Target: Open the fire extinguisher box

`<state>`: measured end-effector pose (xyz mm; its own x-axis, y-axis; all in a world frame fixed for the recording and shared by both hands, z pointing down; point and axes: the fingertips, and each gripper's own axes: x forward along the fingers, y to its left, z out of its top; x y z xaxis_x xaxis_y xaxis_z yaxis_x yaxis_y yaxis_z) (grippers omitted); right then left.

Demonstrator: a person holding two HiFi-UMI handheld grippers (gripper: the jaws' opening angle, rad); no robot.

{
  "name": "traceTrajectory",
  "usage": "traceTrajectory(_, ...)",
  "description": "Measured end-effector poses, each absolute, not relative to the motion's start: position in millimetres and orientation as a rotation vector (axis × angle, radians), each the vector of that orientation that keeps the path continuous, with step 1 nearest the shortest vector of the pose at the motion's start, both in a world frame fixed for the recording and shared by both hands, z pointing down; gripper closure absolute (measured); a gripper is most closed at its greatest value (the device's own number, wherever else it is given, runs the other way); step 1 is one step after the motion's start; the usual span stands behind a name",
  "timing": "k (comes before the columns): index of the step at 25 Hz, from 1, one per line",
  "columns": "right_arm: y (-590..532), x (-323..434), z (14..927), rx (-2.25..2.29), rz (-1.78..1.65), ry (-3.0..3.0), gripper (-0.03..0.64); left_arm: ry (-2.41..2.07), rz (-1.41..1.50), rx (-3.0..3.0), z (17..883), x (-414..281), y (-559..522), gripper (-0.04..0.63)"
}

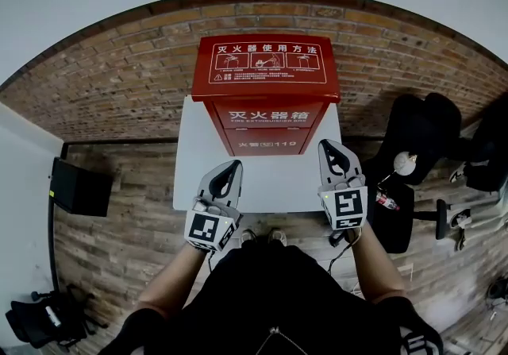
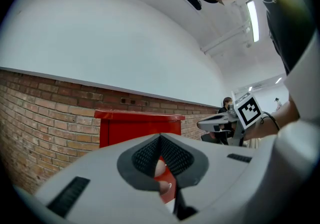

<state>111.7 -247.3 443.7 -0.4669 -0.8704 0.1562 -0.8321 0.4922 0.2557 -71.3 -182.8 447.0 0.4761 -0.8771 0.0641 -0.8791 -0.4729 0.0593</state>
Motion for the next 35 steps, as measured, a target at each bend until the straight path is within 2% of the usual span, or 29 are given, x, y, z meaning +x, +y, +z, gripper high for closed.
traceTrajectory(4, -279, 116, 432, 1.404, -0.586, -2.221, 0.583, -1.545, -0.047, 2.638, 448, -73, -191, 0.551)
traceTrajectory(5, -287, 117, 431, 1.388, -0.629, -2.184, 0.524, -1.541, -0.051, 2.641, 448, -74, -191, 0.551)
traceTrajectory(6, -295, 118, 430, 1.377, -0.656, -2.152, 0.495, -1.538, -0.053, 2.645, 447, -75, -192, 0.551)
traceTrajectory(11, -331, 127, 427, 1.326, -0.841, -1.943, 0.447, -1.524, -0.038, 2.639, 452, -80, -191, 0.551)
traceTrajectory(21, -353, 128, 424, 1.223, -0.93, -1.868, 0.443, -1.525, -0.031, 2.566, 482, -92, -226, 0.551)
traceTrajectory(35, -344, 128, 411, 1.082, -0.85, -1.98, 0.446, -1.581, -0.02, 2.544, 483, -107, -248, 0.551)
